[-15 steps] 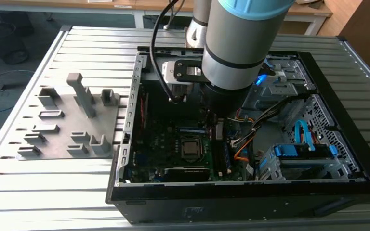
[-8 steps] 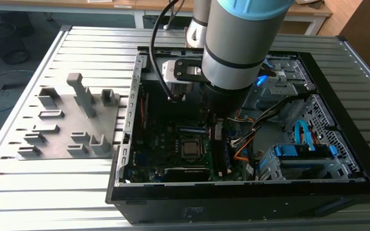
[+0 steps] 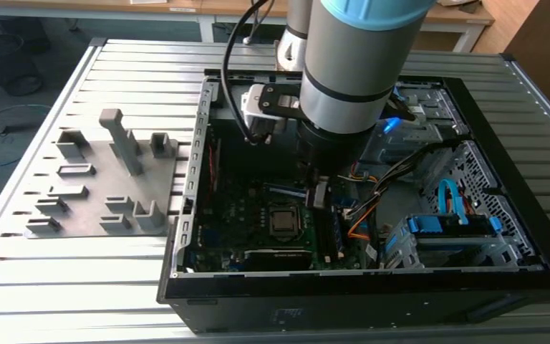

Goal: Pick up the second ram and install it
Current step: 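Insert the second ram into the second slot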

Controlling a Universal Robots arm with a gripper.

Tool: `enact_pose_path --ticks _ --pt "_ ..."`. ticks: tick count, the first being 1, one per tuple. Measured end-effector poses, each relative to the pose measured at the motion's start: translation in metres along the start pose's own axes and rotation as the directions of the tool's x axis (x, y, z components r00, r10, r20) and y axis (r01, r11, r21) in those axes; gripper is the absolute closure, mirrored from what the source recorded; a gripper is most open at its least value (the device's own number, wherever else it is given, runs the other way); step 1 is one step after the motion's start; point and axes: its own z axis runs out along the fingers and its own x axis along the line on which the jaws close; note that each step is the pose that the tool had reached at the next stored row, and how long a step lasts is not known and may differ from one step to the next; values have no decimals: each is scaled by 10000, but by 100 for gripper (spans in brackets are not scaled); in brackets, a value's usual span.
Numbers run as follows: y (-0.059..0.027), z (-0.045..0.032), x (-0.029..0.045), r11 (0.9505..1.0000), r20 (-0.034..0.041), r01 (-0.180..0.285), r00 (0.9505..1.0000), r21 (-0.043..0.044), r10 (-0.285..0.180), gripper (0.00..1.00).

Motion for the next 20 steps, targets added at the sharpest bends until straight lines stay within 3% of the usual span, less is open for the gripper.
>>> enact_pose_path --ticks 8,20 --pt "0 2 0 9981 2 -607 9982 57 607 86" --pt "0 3 0 9909 9 -1340 9910 125 1340 86"
